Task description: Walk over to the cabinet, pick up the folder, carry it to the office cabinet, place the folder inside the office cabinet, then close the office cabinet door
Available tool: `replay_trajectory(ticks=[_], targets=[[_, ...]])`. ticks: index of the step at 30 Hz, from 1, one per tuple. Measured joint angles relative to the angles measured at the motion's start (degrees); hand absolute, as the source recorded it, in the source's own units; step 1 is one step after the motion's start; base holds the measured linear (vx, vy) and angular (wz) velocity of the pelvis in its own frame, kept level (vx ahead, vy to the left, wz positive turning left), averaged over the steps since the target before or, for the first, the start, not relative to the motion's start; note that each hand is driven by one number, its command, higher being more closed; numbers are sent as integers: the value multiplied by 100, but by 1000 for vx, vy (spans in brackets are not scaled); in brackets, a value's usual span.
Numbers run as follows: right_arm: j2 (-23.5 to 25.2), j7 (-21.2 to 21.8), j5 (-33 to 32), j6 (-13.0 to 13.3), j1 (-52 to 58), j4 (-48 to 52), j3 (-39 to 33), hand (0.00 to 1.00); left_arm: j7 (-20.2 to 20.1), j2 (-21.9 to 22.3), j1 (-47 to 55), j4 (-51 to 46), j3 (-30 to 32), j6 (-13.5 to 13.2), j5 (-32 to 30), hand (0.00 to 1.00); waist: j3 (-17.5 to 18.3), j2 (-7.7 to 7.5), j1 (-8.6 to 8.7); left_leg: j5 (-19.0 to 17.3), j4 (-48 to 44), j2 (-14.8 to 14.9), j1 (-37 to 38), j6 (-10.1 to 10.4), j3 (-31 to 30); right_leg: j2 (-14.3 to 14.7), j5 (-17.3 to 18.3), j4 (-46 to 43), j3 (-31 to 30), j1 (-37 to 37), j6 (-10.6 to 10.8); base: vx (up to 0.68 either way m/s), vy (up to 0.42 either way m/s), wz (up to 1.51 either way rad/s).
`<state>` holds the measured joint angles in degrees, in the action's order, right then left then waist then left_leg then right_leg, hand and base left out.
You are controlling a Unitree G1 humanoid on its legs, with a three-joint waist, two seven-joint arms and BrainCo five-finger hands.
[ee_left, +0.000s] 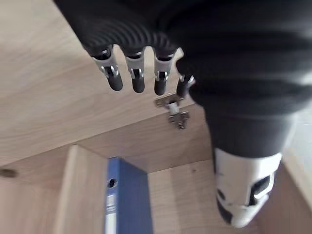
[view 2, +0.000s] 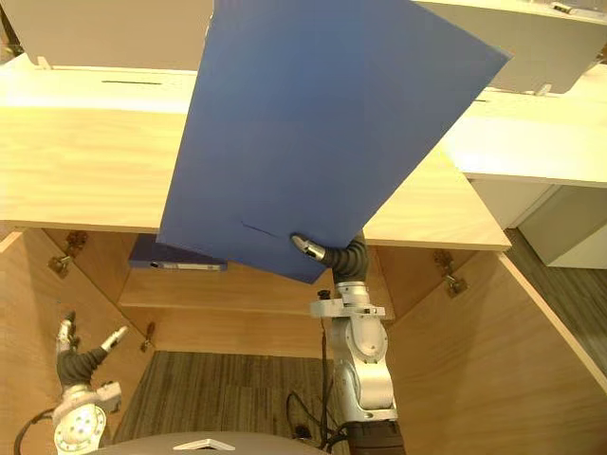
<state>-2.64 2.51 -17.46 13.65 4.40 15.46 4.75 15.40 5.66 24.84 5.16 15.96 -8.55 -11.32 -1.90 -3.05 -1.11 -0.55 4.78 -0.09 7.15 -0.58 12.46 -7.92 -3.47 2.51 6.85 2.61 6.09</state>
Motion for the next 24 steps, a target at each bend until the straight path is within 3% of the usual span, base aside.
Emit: replay_trajectory(ticks=[7, 11, 16, 19, 22, 23, 24], targets=[[-110, 89, 7, -36, 8, -114, 958, 100, -160, -152, -337, 2881, 391, 230, 351, 0, 53, -60, 6, -26, 3, 35, -14, 43, 22, 10, 15, 2, -23, -49, 9, -33, -18, -2], [-470, 261, 343, -41, -97, -708, 1594, 100, -204, -635, -630, 4126, 365, 295, 504, 0, 94, -99, -60, -16, -28, 27, -33, 33, 20, 37, -32, 109, -16, -21, -11, 0, 0, 0], [-879, 461, 650, -191, -277, -1324, 2152, 100, -314, -877, -855, 4687, 160, 300, 497, 0, 74, -100, -72, -9, -30, 14, -112, 32, 34, 39, -92, 164, -36, -90, -39, -32, -19, -2], [-1118, 513, 842, -278, -593, -1499, 2491, 100, -343, -920, -1000, 4841, 115, 298, 498, 0, -136, -76, -94, -14, -32, 15, -178, 54, 155, 48, -144, 148, -160, -234, -48, -85, -27, -19], [-1316, 562, 1034, -277, -1125, -1577, 2693, 100, -374, -1009, -1254, 4834, -53, 295, 499, 0, -575, -142, -79, -96, -372, 31, -551, 80, 236, 27, -254, 91, -293, -532, -87, -118, -24, -16], [-1383, 578, 1149, -278, -1356, -1667, 2768, 100, -376, -1037, -1363, 4833, -87, 293, 499, 0, -802, -78, -78, -258, -766, 86, -861, 80, 274, 23, -262, -4, -326, -705, -104, -103, -28, -14], [-1408, 573, 1194, -278, -1461, -1670, 2812, 100, -377, -1042, -1449, 4833, -98, 292, 499, 0, -902, -112, -72, -349, -1033, 126, -1047, 60, 275, 27, -277, -59, -331, -792, -107, -135, -43, -8]])
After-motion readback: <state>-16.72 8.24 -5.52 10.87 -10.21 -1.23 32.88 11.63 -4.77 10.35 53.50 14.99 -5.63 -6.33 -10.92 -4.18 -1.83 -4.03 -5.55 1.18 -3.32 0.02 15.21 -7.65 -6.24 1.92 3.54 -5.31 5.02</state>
